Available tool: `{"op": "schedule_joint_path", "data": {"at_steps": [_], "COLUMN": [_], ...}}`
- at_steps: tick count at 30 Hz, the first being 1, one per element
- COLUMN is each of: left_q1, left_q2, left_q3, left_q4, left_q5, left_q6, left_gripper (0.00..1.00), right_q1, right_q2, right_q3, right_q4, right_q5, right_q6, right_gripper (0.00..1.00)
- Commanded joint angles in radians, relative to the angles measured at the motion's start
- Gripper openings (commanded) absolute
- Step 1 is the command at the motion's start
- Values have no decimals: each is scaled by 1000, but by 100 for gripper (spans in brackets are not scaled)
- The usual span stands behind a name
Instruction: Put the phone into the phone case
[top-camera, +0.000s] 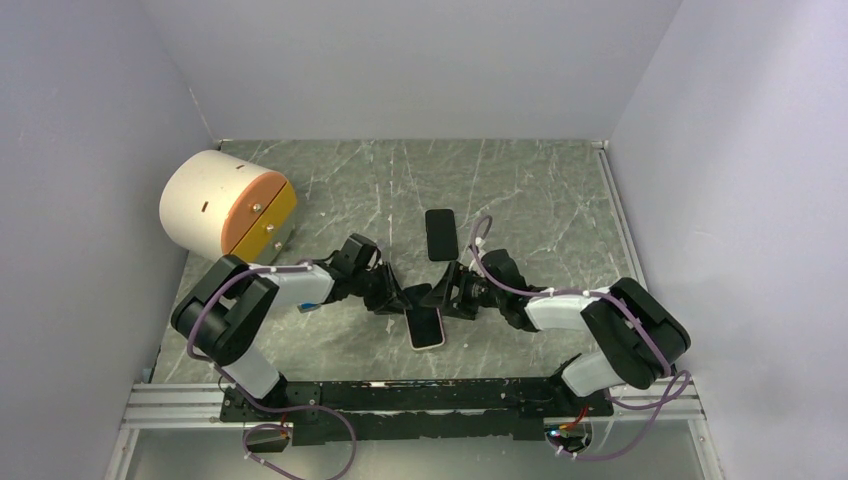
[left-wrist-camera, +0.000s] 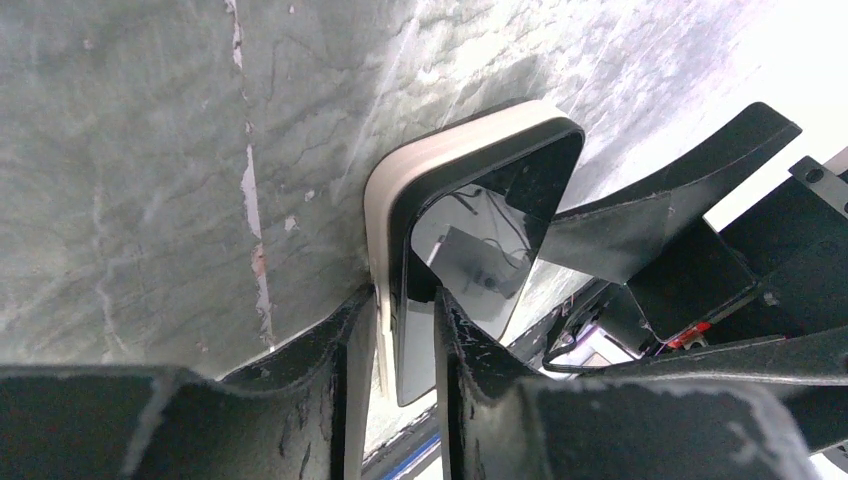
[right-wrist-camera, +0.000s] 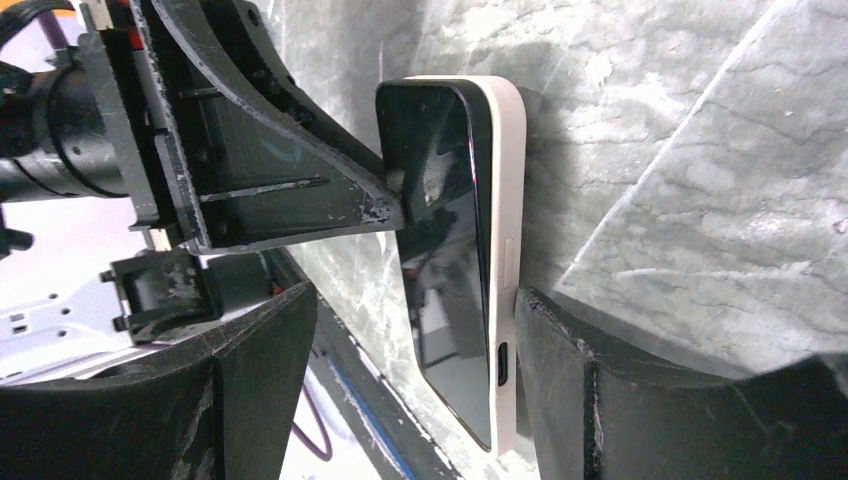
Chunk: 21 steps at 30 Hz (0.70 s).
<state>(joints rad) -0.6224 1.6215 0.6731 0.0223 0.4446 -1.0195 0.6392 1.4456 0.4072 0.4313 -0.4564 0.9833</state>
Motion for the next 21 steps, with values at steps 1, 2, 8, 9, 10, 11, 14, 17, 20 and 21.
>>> {"op": "schedule_joint_path", "data": {"at_steps": [1,2,8,9,10,11,14,17,20,21], "left_q1": [-24,-25,-29,-29,-32,-33,-36,-37,-37,-38], "left_q2": [-15,-20,-35,-35,-36,-37,-41,-44,-47,-47], "left_q3": [-25,-29,-53,-54,-56,-59,-60,-55,-53,-53], "left_q4": [28,30,64,68,73,81,88,75,64,62], "left_q5": [36,34,47,49,50,51,49,47,44,43], "left_q6": [-23,-26,-49,-52,-54,-60,-66,-61,-56,-55], "left_gripper": [31,31,30,30,30,30,30,30,30,30], "right_q1": [25,23,19,20,19,19,18,19,19,20], "right_q2": [-22,-20,15,25,36,47,79,91,87,84], "right_q3": [13,11,-2,-3,-5,-6,-9,-7,-5,-2], "right_q4": [346,358,464,481,499,515,537,497,434,404], "right_q5": [-158,-159,-172,-172,-174,-175,-179,-171,-153,-147], "right_q6": [141,147,202,211,219,227,244,225,184,167], "right_gripper": [74,74,73,73,72,72,68,59,50,46]}}
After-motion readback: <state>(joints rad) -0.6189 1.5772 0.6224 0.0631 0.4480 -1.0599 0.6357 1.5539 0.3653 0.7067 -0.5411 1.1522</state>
